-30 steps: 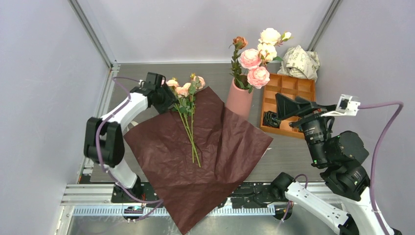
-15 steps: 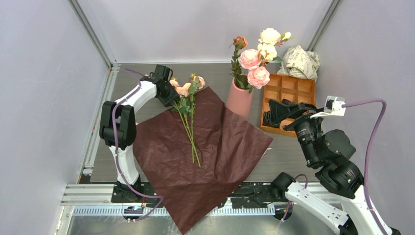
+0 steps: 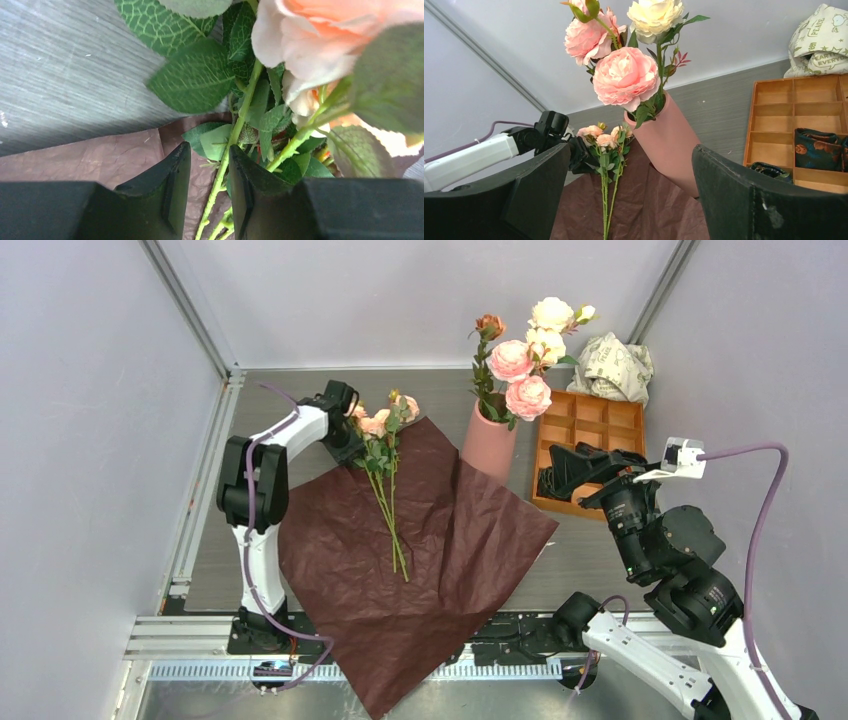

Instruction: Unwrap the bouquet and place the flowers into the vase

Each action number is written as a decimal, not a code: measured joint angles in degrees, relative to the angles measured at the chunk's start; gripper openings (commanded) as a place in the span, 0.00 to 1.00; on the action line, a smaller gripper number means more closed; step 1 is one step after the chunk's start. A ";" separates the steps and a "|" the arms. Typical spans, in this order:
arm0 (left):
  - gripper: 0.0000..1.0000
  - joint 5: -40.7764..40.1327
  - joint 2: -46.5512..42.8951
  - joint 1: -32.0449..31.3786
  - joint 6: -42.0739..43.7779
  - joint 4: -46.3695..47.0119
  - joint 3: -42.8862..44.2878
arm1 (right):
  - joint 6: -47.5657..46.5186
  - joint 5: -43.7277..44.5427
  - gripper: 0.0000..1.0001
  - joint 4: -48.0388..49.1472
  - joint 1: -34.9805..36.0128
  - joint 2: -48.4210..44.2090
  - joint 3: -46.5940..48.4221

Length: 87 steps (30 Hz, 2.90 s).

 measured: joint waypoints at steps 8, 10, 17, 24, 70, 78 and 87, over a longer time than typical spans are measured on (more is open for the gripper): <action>0.35 0.35 2.75 0.00 0.15 -1.07 3.67 | 0.04 0.02 0.97 -0.33 0.00 -0.13 -0.44; 0.35 0.35 3.08 0.00 0.17 -0.96 4.07 | 0.04 0.02 0.97 -0.35 0.00 -0.20 -0.66; 0.35 0.39 3.13 0.00 0.15 -1.01 3.87 | 0.07 0.02 0.97 -0.33 0.00 -0.20 -0.96; 0.34 0.28 4.11 0.00 0.15 -1.75 5.03 | 0.28 -0.07 0.97 -0.35 0.00 -0.20 -1.09; 0.00 -8.50 -19.91 0.02 12.48 -6.88 -9.55 | 6.10 -26.77 0.92 1.49 0.07 15.82 0.90; 0.00 -11.23 -33.42 0.02 13.81 -7.30 -11.93 | 4.96 -26.08 0.90 1.40 9.46 25.97 5.25; 0.00 -19.10 -54.07 0.02 16.74 -11.80 -3.93 | 2.14 -18.69 0.88 -1.70 22.16 42.97 14.86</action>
